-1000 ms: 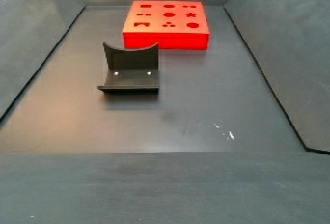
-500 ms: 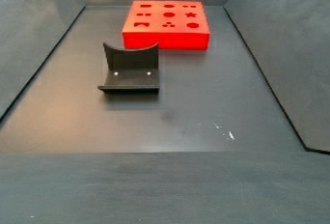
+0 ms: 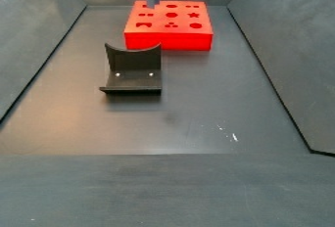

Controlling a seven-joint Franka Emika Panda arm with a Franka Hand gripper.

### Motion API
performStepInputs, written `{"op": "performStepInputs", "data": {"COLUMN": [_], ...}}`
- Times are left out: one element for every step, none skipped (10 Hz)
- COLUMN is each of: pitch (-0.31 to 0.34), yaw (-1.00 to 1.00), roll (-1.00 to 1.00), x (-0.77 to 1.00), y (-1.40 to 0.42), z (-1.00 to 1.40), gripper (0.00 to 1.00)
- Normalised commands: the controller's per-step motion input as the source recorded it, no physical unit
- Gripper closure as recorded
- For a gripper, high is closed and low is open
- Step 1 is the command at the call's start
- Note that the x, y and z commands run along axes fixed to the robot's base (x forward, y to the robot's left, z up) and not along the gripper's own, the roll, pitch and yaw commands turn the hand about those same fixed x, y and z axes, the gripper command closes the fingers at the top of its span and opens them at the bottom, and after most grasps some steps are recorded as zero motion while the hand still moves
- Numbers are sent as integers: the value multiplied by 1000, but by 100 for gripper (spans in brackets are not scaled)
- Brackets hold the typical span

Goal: Insert the arch object.

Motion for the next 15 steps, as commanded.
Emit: {"op": "performStepInputs", "data": {"pitch": [-256, -267, -247, -176, -154, -124, -86, -26, -4, 0, 19, 19, 37, 7, 240], "yaw": [-983, -974, -966, -954, -963, -940, -863, -780, -746, -726, -614, -703, -803, -803, -749], "roll": [-67, -70, 0, 144, 193, 261, 330, 386, 409, 383, 313, 201, 91, -36, -86], "x": [0, 0, 31, 97, 91, 77, 60, 40, 23, 0, 140, 103, 77, 317, 117], "y": [0, 0, 9, 0, 0, 0, 0, 0, 0, 0, 17, 106, 140, 174, 111], "z": [-189, -163, -29, 0, -26, 0, -66, -134, -143, -51, 0, 26, 6, -117, -140], "gripper": [100, 100, 100, 100, 100, 100, 100, 100, 100, 100, 100, 100, 100, 100, 100]}}
